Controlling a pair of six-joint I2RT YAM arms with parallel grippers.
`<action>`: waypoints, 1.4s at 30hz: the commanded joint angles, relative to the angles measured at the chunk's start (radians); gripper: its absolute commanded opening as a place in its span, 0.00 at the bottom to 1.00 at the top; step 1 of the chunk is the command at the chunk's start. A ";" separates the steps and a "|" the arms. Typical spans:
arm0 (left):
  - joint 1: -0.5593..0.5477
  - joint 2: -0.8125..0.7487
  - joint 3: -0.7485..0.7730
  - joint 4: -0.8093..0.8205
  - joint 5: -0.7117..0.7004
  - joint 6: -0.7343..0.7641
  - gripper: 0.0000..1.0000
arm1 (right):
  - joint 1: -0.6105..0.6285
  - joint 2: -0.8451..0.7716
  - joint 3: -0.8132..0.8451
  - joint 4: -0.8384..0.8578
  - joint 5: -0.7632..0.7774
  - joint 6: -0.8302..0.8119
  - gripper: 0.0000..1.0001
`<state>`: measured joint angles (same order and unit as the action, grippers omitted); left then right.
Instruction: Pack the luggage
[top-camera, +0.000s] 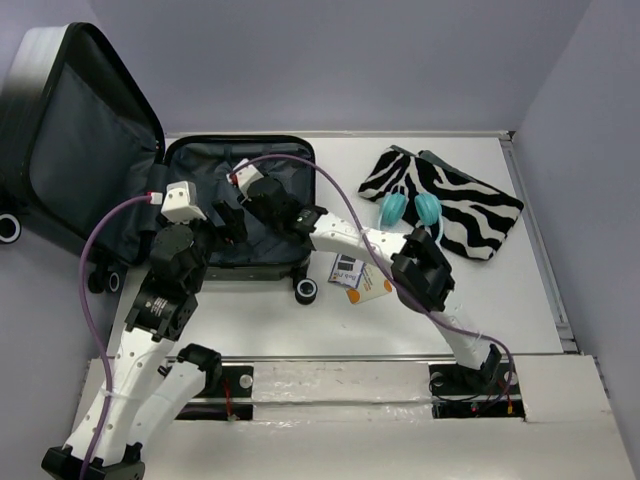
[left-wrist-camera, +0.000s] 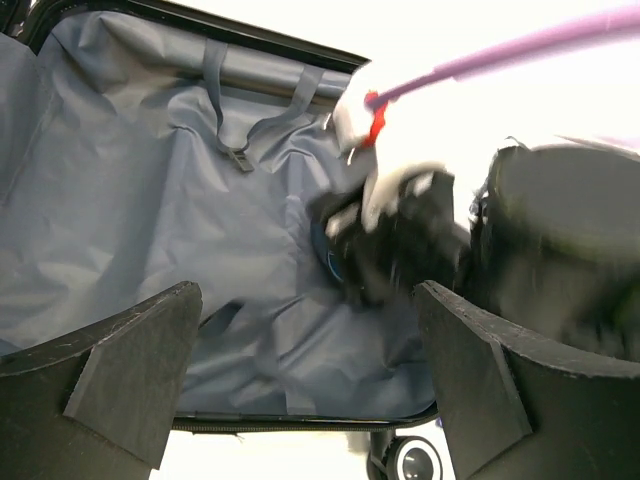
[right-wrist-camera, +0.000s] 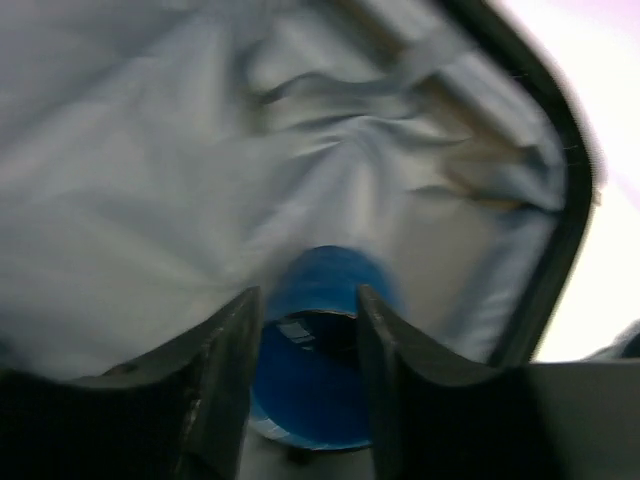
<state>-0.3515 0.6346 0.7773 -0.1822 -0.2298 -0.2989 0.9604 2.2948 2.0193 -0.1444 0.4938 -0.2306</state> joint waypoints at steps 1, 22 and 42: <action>0.002 -0.019 0.042 0.032 -0.026 -0.013 0.99 | 0.021 -0.170 -0.082 0.094 0.051 0.057 0.52; -0.003 -0.023 0.025 0.050 0.047 -0.006 0.99 | -0.376 -0.687 -0.886 -0.258 -0.280 0.467 0.61; 0.009 -0.003 0.020 0.058 0.087 0.003 0.99 | -0.416 -0.443 -0.841 -0.121 -0.130 0.473 0.18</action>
<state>-0.3450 0.6323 0.7773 -0.1722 -0.1566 -0.3042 0.5488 1.8431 1.1454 -0.3134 0.3073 0.2379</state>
